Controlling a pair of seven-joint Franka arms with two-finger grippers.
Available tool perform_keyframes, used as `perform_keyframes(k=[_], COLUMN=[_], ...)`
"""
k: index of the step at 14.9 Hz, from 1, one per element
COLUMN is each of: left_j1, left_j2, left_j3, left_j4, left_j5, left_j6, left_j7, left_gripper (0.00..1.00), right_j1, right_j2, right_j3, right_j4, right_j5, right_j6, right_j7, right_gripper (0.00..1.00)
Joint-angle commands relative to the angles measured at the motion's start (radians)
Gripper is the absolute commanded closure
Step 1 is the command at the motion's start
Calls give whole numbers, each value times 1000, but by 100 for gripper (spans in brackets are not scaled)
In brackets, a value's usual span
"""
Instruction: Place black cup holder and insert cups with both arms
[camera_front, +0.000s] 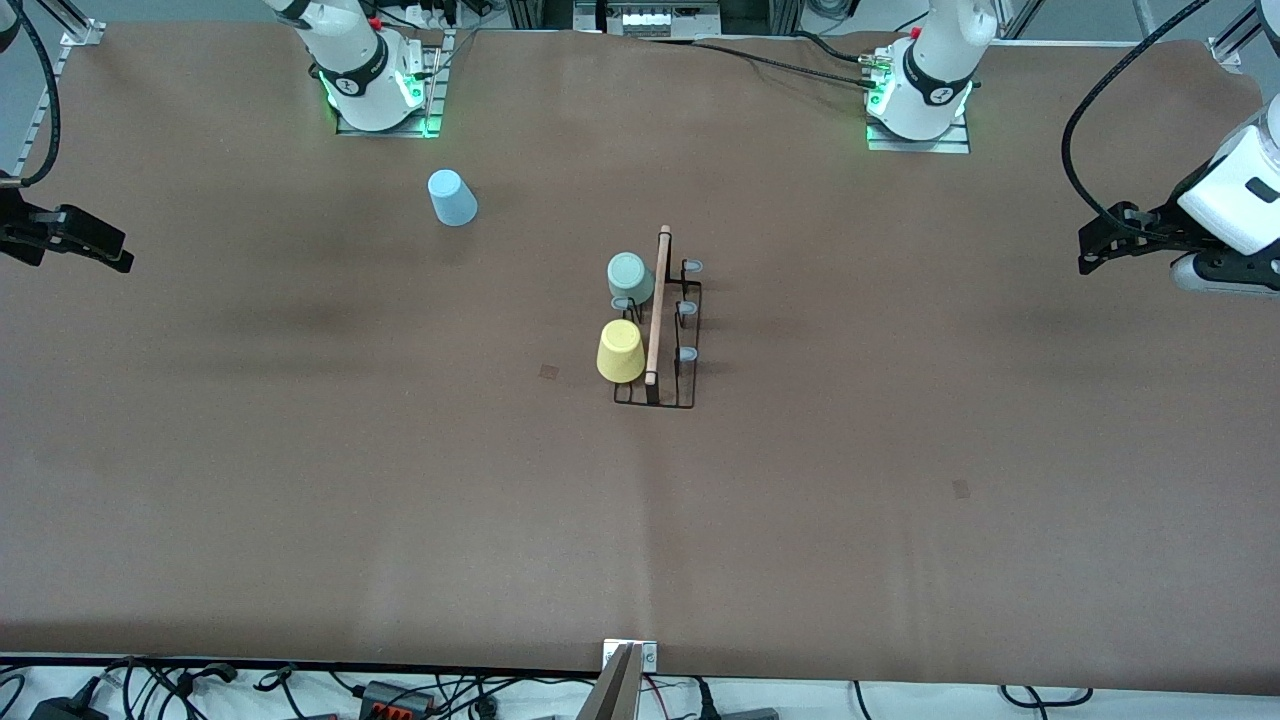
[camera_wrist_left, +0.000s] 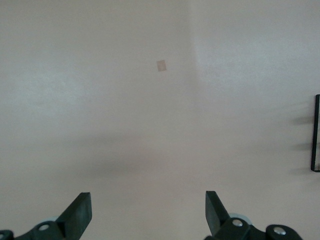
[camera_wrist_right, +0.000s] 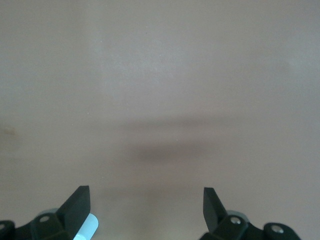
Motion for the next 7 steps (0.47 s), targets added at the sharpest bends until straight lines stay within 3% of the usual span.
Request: perform_keyframes(k=[1, 7], left_j1=[-2, -2], left_j2=[4, 4], left_j3=[7, 7], left_j4=[17, 17], left_j5=[-14, -15], left_j6=[-17, -17], left_j7=[22, 22], left_gripper=[0, 0], right_j1=[6, 5], right_j2=[-24, -24], right_j3=[-14, -19], right_j4=[-24, -24], right_j5=[59, 72], right_j6=[8, 5], right_j7=[1, 41], right_gripper=[0, 0])
